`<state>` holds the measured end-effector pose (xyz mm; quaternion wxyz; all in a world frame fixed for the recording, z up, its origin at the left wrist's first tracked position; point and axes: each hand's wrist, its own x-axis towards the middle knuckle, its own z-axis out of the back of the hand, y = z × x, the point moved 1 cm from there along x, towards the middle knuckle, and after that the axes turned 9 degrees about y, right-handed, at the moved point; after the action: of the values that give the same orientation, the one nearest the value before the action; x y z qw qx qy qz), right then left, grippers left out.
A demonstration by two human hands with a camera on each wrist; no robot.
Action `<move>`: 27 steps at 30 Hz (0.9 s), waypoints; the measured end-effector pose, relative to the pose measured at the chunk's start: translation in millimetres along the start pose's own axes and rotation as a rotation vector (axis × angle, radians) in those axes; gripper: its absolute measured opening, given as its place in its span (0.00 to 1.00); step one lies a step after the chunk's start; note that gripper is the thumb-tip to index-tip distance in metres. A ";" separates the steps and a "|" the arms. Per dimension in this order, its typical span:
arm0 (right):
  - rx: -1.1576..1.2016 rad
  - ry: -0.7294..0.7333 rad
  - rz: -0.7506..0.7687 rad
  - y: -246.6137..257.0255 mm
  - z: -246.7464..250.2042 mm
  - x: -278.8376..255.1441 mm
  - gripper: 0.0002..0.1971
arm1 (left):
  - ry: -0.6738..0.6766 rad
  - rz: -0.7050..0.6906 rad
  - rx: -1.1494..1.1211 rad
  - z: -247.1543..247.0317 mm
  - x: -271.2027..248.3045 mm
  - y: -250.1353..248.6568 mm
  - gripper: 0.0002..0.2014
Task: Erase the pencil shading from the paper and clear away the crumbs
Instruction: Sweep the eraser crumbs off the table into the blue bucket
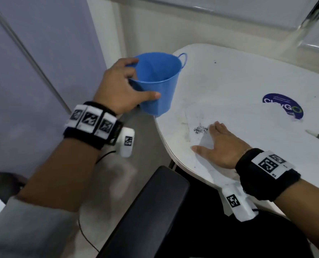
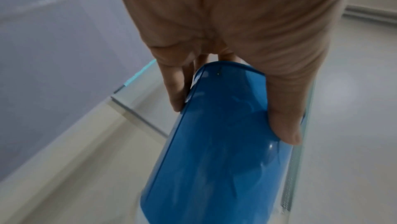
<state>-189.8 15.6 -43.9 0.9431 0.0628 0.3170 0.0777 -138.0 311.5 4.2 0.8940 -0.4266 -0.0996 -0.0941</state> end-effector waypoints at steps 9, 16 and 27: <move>0.016 -0.033 0.003 -4.9 1.4 4.6 0.52 | 0.081 0.033 0.115 -77.3 70.3 -18.6 0.24; 0.018 -0.045 0.006 -9.1 4.4 6.1 0.52 | 0.148 0.013 0.090 -83.3 63.4 -31.9 0.31; -0.043 0.051 0.060 -24.3 -0.2 -15.5 0.46 | 0.543 -0.148 0.380 -136.0 -29.3 -11.4 0.27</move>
<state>-199.5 -11.1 -39.0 0.9331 0.0499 0.3372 0.1145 -155.8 200.6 -78.8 0.9421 -0.2033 0.0955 -0.2489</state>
